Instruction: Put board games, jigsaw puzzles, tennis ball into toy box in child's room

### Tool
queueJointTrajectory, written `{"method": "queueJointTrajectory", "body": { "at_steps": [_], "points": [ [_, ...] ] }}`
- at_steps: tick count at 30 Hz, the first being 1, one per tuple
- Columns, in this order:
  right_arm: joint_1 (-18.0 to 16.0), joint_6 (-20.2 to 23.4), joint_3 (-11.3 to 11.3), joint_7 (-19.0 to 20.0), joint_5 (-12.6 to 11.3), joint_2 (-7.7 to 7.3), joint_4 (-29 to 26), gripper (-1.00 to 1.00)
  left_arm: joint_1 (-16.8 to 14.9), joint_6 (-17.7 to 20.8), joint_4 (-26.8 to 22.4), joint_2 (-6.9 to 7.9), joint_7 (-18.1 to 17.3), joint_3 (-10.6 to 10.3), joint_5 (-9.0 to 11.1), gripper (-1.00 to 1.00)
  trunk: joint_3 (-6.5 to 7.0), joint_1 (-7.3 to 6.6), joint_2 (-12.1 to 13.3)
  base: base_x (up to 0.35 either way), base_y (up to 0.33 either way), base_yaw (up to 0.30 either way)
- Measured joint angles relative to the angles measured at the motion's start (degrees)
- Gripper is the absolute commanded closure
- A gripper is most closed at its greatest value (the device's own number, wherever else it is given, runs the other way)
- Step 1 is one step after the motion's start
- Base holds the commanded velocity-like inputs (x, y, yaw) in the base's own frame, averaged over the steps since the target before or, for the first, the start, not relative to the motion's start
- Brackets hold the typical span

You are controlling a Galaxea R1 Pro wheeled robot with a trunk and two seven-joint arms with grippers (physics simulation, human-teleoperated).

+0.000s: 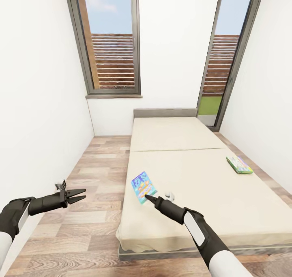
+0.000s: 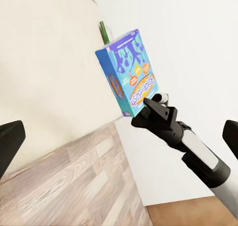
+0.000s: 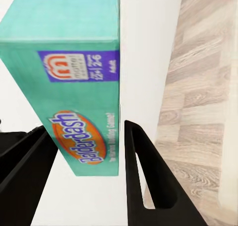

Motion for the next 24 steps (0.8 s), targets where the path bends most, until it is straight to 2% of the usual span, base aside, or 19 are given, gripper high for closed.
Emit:
{"method": "queueJointTrajectory", "body": {
  "at_steps": [2, 6, 7, 10, 17, 24],
  "points": [
    [0.12, 0.07, 0.55, 0.52, -0.07, -0.1, -0.79, 1.0, -0.02, 0.34, -0.76, -0.01, 0.0, -0.01, 0.0, -1.0, 0.36, -0.44, 0.8, 0.0, 0.0, 0.0],
    [0.13, 2.21, 0.89, 2.83, 0.09, -0.35, -1.57, 1.0, -0.09, 4.59, -5.01, -0.03, 0.01, -0.27, 0.0, -1.0, 1.08, -1.32, 2.41, 0.0, 0.0, 0.0],
    [0.09, 3.48, 0.84, 3.72, 0.13, -0.39, -1.68, 1.0, -0.07, 6.45, -7.74, 0.02, 0.0, -0.87, 0.02, -1.0, 1.26, -1.54, 2.81, 0.0, 0.0, 0.0],
    [-0.08, 4.36, 0.78, 4.33, 0.28, -0.46, -1.76, 1.0, 0.21, 8.11, -11.06, 0.05, 0.0, -1.85, -0.09, -1.0, 1.79, -2.2, 4.01, 0.0, 0.0, 0.0],
    [-0.22, 4.71, 0.61, 4.61, 0.37, -0.71, -1.84, 1.0, 0.37, 8.95, -12.57, -0.03, 0.0, -2.58, -0.02, -1.0, 3.05, -3.73, 6.82, 0.0, 0.0, 0.0],
    [0.19, 4.72, 0.45, 5.03, 0.35, -2.47, -2.03, 1.0, 0.35, 9.02, -12.73, -0.04, -0.01, -2.69, 0.03, -1.0, 4.31, -5.27, 9.63, 0.0, 0.0, 0.0]
  ]
}}
